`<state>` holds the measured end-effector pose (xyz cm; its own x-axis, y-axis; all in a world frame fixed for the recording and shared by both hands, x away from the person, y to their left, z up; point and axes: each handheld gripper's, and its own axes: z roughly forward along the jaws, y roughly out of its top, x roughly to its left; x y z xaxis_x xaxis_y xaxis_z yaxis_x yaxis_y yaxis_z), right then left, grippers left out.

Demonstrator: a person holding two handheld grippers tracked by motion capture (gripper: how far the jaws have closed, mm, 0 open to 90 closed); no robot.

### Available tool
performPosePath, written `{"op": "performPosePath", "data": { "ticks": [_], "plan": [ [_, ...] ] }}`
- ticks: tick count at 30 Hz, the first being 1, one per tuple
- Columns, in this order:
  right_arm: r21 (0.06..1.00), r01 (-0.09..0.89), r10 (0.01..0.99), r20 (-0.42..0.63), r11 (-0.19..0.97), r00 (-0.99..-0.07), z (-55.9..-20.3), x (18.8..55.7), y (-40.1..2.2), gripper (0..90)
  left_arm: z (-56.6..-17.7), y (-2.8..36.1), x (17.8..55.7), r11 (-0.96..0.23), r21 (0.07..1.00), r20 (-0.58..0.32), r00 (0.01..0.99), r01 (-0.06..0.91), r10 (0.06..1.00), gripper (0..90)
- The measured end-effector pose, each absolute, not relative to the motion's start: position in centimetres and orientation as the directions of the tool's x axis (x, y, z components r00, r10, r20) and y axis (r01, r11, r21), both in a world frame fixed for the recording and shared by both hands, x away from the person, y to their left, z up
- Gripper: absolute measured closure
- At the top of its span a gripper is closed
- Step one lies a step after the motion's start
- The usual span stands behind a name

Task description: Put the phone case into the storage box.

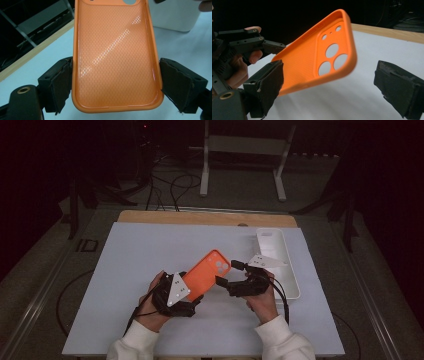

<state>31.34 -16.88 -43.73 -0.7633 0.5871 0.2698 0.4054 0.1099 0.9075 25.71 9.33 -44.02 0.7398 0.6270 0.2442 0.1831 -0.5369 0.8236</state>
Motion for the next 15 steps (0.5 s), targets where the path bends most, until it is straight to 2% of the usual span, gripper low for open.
{"op": "performPosePath", "data": {
  "ticks": [11, 15],
  "plan": [
    [0.892, 0.44, 0.542, 0.32, 0.103, -0.777, -43.8, 31.6, -15.9, 9.3, -43.9, 8.9, 25.4, -0.546, 0.821, 0.252, 0.753, 0.166, 0.608, 16.3],
    [0.886, 0.451, 0.533, 0.334, 0.103, -0.778, -43.8, 31.6, -15.7, 15.2, -43.9, 8.8, 25.3, -0.546, 0.823, 0.253, 0.757, 0.159, 0.602, 16.3]
  ]
}}
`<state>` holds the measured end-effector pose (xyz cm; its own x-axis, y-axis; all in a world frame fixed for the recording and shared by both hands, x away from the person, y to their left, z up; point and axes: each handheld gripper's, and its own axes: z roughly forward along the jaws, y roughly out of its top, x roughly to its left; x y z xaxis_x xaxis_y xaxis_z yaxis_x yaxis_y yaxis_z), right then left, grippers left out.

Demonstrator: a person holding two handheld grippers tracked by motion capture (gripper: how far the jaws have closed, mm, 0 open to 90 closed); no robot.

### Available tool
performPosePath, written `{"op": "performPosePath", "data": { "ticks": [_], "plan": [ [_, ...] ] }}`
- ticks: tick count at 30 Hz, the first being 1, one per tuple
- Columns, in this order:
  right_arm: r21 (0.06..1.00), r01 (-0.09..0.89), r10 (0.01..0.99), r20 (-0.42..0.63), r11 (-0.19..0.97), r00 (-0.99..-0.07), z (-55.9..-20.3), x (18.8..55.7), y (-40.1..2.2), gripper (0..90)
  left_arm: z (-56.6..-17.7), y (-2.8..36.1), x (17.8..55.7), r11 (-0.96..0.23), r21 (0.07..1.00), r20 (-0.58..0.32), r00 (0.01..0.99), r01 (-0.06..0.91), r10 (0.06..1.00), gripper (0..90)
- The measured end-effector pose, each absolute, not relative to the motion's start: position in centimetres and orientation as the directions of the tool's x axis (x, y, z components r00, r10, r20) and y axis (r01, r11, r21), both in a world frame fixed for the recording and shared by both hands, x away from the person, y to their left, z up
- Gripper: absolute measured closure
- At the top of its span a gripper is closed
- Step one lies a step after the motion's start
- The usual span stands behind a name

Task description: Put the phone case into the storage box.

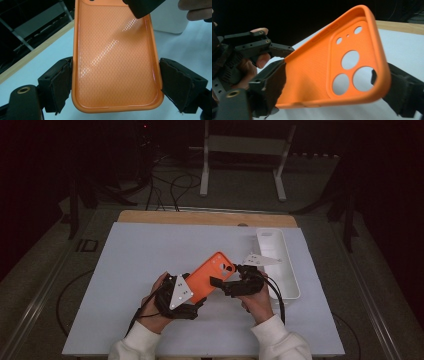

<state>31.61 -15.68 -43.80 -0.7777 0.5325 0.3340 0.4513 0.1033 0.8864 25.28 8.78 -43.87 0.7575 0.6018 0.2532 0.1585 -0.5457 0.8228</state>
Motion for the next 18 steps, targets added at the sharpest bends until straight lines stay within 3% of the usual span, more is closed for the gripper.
{"op": "performPosePath", "data": {
  "ticks": [2, 3, 6, 7, 8, 9, 10, 11, 18],
  "plan": [
    [0.883, 0.458, 0.523, 0.344, 0.103, -0.78, -43.8, 31.6, -15.6, 18.0, -43.9, 8.7, 25.3, -0.548, 0.821, 0.254, 0.758, 0.159, 0.6, 16.3],
    [0.877, 0.467, 0.517, 0.352, 0.108, -0.78, -43.7, 31.5, -15.4, 26.8, -44.1, 8.6, 25.3, -0.551, 0.819, 0.255, 0.757, 0.161, 0.601, 16.3],
    [0.871, 0.477, 0.521, 0.356, 0.114, -0.775, -43.7, 31.5, -15.2, 34.9, -44.3, 8.6, 25.4, -0.558, 0.814, 0.261, 0.755, 0.164, 0.602, 16.2],
    [0.859, 0.5, 0.522, 0.376, 0.114, -0.766, -43.7, 31.5, -15.2, 44.6, -44.3, 8.7, 25.4, -0.554, 0.815, 0.255, 0.755, 0.168, 0.604, 16.3],
    [0.859, 0.5, 0.522, 0.376, 0.114, -0.766, -43.7, 31.5, -15.2, 44.6, -44.3, 8.7, 25.4, -0.554, 0.815, 0.255, 0.755, 0.168, 0.604, 16.3],
    [0.846, 0.522, 0.515, 0.402, 0.108, -0.757, -43.8, 31.6, -15.2, 55.4, -44.3, 8.7, 25.5, -0.554, 0.815, 0.253, 0.755, 0.17, 0.605, 16.3],
    [0.846, 0.522, 0.515, 0.402, 0.108, -0.757, -43.8, 31.6, -15.2, 55.4, -44.3, 8.7, 25.5, -0.554, 0.815, 0.253, 0.755, 0.17, 0.605, 16.3],
    [0.834, 0.542, 0.501, 0.429, 0.099, -0.751, -44.0, 31.7, -15.2, 62.6, -44.4, 8.6, 25.5, -0.555, 0.813, 0.253, 0.756, 0.172, 0.604, 16.3],
    [0.812, 0.578, 0.475, 0.475, 0.088, -0.74, -43.8, 31.5, -14.6, 77.7, -44.9, 8.4, 25.7, -0.579, 0.792, 0.256, 0.757, 0.192, 0.601, 16.4]
  ]
}}
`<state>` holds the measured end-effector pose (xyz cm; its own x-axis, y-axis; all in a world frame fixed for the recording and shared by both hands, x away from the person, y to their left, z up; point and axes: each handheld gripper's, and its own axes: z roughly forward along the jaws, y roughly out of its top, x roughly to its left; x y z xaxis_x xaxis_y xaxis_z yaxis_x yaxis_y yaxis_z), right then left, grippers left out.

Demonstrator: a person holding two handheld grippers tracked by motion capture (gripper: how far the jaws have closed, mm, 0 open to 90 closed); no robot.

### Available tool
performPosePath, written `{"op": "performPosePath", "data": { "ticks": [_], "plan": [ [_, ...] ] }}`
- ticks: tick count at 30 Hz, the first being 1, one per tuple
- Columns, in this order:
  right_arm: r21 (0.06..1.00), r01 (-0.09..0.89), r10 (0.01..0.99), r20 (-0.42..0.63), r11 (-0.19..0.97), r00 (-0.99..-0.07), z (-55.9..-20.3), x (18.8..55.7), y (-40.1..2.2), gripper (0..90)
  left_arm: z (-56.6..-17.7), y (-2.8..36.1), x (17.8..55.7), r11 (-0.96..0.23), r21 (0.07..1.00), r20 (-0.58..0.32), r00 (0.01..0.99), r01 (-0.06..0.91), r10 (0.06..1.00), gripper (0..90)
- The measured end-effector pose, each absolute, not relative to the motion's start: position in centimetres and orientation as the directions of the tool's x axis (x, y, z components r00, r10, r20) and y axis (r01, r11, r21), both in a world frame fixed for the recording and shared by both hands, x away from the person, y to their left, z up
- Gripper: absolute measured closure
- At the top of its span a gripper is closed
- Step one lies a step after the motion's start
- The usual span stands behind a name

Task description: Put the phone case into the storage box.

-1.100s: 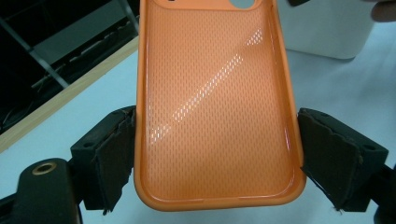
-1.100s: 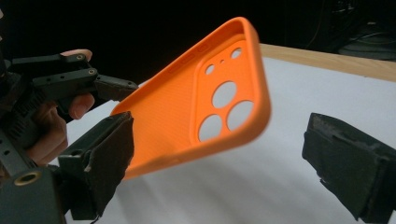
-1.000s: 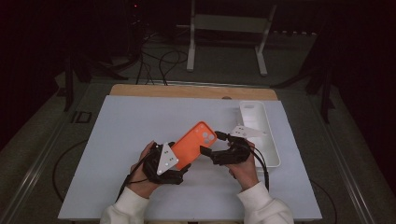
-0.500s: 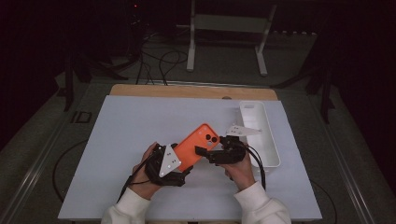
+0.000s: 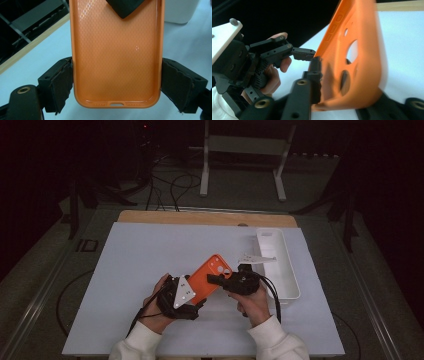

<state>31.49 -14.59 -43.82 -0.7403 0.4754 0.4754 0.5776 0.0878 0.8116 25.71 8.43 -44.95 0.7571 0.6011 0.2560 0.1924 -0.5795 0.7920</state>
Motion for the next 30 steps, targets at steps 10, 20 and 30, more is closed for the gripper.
{"op": "performPosePath", "data": {
  "ticks": [10, 20, 30],
  "plan": [
    [0.783, 0.618, 0.503, 0.505, 0.076, -0.702, -43.88, 31.3, -14.36, 82.6, -45.22, 8.26, 25.78, -0.588, 0.783, 0.258, 0.754, 0.203, 0.605, 16.2],
    [0.782, 0.62, 0.511, 0.506, 0.069, -0.695, -43.82, 31.18, -14.08, 84.2, -45.43, 8.23, 25.8, -0.589, 0.783, 0.27, 0.743, 0.202, 0.613, 15.9],
    [0.792, 0.605, 0.54, 0.475, 0.081, -0.694, -43.72, 31.07, -14.17, 84.5, -45.14, 8.87, 26.13, -0.557, 0.798, 0.222, 0.747, 0.23, 0.627, 6.1]
  ]
}}
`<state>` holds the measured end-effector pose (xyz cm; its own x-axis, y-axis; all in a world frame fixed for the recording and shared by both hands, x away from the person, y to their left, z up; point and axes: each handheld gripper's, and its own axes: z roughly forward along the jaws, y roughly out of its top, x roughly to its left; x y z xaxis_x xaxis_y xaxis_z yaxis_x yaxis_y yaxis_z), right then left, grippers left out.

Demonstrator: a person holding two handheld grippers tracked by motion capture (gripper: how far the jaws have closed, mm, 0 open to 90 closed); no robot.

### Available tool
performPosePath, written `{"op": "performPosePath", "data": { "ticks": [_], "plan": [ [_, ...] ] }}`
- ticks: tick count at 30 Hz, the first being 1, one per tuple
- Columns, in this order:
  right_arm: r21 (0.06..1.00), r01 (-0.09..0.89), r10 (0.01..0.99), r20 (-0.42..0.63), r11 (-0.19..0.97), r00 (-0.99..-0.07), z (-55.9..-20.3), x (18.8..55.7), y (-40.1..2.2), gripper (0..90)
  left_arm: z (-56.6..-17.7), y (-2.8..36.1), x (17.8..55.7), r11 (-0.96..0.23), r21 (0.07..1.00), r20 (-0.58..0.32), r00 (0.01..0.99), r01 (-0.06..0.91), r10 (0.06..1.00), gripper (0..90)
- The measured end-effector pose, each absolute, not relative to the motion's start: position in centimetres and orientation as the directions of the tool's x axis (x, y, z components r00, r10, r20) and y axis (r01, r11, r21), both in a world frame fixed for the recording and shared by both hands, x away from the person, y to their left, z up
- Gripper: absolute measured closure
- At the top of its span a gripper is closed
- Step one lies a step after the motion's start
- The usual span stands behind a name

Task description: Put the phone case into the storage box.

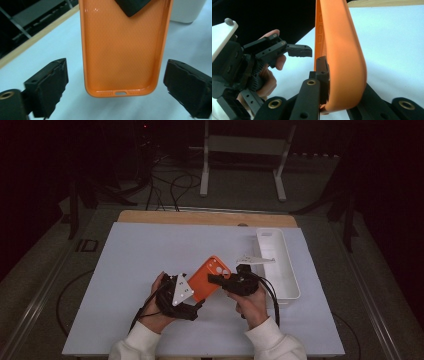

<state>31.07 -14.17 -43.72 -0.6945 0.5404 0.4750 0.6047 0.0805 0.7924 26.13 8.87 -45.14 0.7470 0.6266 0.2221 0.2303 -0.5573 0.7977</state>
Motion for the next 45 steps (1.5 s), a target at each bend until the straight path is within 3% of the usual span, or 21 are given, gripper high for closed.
{"op": "performPosePath", "data": {
  "ticks": [26, 45],
  "plan": [
    [0.829, 0.531, 0.587, 0.347, 0.173, -0.732, -43.2, 30.5, -14.7, 84.2, -44.6, 9.9, 26.6, -0.504, 0.817, 0.097, 0.795, 0.281, 0.599, 2.9],
    [0.852, 0.464, 0.555, 0.272, 0.241, -0.787, -42.2, 29.8, -14.6, 83.9, -44.8, 10.4, 26.9, -0.473, 0.827, 0.014, 0.83, 0.304, 0.557, 3.5]
  ]
}}
